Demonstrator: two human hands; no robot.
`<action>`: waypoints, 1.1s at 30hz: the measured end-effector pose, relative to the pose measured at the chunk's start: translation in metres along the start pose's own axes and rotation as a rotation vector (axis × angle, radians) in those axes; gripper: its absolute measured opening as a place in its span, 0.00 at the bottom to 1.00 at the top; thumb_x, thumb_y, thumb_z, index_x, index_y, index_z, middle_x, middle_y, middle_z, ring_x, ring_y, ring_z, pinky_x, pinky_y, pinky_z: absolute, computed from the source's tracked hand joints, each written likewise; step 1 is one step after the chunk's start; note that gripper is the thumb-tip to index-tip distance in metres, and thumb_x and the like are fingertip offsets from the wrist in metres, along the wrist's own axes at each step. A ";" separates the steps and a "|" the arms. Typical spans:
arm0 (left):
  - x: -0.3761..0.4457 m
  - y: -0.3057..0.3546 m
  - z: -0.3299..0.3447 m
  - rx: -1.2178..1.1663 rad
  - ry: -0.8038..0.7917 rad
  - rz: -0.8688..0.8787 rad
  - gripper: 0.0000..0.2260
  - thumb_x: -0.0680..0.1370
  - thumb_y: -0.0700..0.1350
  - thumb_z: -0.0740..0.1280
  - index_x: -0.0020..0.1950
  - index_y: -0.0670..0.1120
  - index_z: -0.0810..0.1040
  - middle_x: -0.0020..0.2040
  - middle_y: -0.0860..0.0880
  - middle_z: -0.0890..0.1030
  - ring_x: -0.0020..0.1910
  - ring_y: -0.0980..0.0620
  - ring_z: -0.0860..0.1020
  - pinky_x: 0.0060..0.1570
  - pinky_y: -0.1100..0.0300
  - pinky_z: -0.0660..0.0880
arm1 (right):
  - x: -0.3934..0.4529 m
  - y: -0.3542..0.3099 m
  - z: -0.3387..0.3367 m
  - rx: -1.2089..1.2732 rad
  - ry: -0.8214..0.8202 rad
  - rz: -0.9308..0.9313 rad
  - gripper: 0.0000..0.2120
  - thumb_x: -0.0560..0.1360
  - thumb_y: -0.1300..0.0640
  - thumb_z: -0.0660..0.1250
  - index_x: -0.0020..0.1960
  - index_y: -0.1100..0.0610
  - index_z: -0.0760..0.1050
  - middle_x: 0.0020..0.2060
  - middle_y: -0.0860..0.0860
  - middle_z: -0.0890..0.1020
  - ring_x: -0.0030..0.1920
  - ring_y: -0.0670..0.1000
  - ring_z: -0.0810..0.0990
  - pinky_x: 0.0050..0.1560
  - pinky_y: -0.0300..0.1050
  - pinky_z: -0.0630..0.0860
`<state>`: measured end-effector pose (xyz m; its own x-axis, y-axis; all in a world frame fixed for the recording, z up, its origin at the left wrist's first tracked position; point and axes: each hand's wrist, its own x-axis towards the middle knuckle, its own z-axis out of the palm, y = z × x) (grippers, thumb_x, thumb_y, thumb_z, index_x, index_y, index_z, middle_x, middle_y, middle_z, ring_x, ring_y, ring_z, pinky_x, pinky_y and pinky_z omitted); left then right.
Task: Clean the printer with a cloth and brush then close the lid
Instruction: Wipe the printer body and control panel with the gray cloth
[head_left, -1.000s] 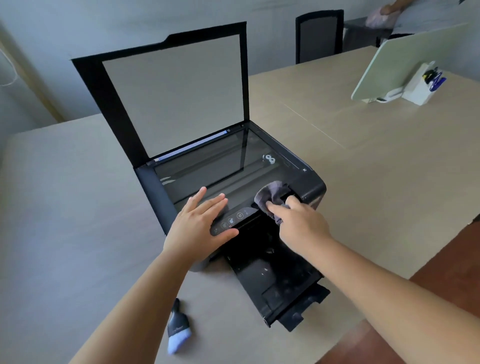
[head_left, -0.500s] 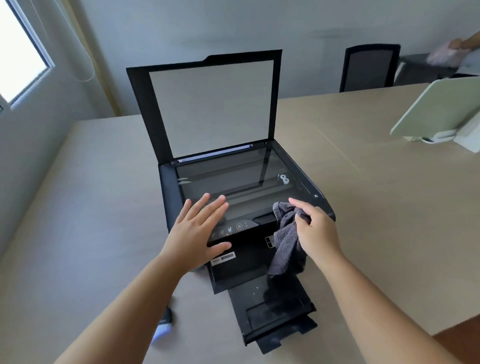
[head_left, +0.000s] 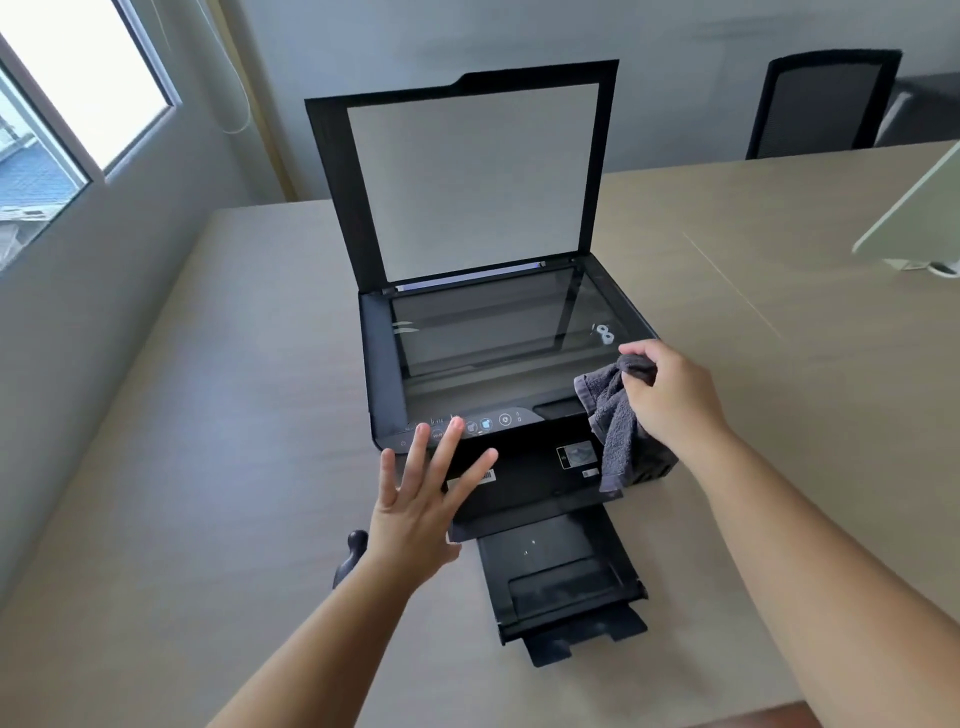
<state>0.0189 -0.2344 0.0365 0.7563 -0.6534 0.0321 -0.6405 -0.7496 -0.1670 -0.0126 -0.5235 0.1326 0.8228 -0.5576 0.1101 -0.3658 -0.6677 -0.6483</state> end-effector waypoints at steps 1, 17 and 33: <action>0.001 0.002 0.000 -0.006 0.021 -0.017 0.62 0.50 0.63 0.78 0.79 0.59 0.50 0.80 0.44 0.48 0.78 0.37 0.47 0.72 0.36 0.38 | 0.001 0.000 0.001 0.002 0.000 -0.005 0.15 0.75 0.60 0.64 0.60 0.49 0.76 0.52 0.52 0.82 0.49 0.53 0.79 0.48 0.38 0.70; 0.016 -0.008 -0.028 -0.731 0.300 -0.560 0.63 0.59 0.63 0.79 0.76 0.60 0.32 0.78 0.55 0.36 0.78 0.50 0.37 0.73 0.41 0.41 | -0.045 -0.095 0.095 -0.021 -0.341 -0.521 0.13 0.72 0.62 0.65 0.56 0.55 0.76 0.52 0.52 0.79 0.55 0.55 0.77 0.54 0.48 0.73; 0.035 -0.002 -0.025 -0.863 0.477 -0.516 0.56 0.64 0.57 0.79 0.77 0.61 0.40 0.80 0.52 0.46 0.78 0.48 0.51 0.74 0.41 0.54 | 0.010 -0.016 -0.032 -0.088 0.157 0.031 0.10 0.75 0.51 0.67 0.53 0.54 0.80 0.46 0.56 0.83 0.47 0.60 0.79 0.45 0.44 0.70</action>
<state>0.0429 -0.2584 0.0627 0.9488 -0.0769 0.3063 -0.2818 -0.6439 0.7113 -0.0128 -0.5345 0.1684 0.7351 -0.6440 0.2121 -0.4318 -0.6859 -0.5857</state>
